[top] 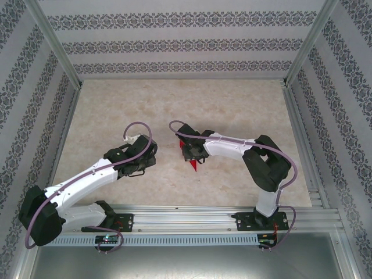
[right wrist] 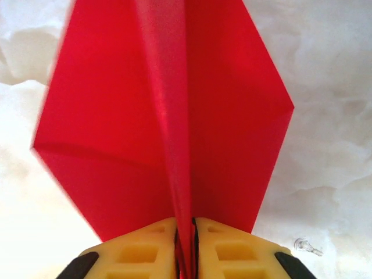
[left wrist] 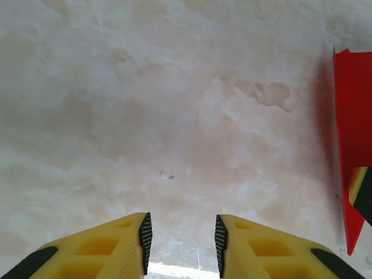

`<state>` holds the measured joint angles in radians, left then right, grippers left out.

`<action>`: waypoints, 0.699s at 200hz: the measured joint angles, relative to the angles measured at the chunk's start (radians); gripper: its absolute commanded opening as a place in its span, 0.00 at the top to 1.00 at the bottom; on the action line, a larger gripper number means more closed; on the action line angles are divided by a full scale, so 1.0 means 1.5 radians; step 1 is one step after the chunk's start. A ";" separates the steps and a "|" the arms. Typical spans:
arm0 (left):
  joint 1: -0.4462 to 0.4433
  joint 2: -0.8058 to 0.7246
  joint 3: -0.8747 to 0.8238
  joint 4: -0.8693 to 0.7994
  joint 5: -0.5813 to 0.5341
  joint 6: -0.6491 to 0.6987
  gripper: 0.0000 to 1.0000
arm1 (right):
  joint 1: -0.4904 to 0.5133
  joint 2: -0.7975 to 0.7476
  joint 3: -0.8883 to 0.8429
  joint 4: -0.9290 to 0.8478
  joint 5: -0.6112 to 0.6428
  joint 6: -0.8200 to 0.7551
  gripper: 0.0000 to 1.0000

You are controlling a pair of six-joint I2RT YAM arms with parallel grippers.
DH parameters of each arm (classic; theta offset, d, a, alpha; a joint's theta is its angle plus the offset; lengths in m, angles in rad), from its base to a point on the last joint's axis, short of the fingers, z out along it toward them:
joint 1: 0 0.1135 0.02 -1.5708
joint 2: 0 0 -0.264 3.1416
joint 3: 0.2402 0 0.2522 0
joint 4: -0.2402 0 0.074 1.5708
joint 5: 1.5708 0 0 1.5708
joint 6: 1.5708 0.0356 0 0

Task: Fold a paper plane with a square sheet of paper (pick it up from the middle)
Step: Move the paper plane to the center of the table.

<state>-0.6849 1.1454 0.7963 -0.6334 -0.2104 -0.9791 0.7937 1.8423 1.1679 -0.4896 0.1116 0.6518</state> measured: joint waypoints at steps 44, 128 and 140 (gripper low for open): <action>0.005 0.000 -0.001 0.002 0.002 0.000 0.62 | -0.005 0.016 0.000 0.005 -0.003 0.012 0.78; 0.009 0.000 -0.011 0.014 0.017 0.000 0.62 | -0.009 0.051 0.026 0.006 -0.007 0.053 0.71; 0.009 0.000 -0.011 0.014 0.017 0.000 0.62 | -0.009 0.058 0.039 0.000 -0.007 0.059 0.68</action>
<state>-0.6720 1.1450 0.7799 -0.6117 -0.1844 -0.9787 0.7803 1.9301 1.2266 -0.4900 0.1009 0.7399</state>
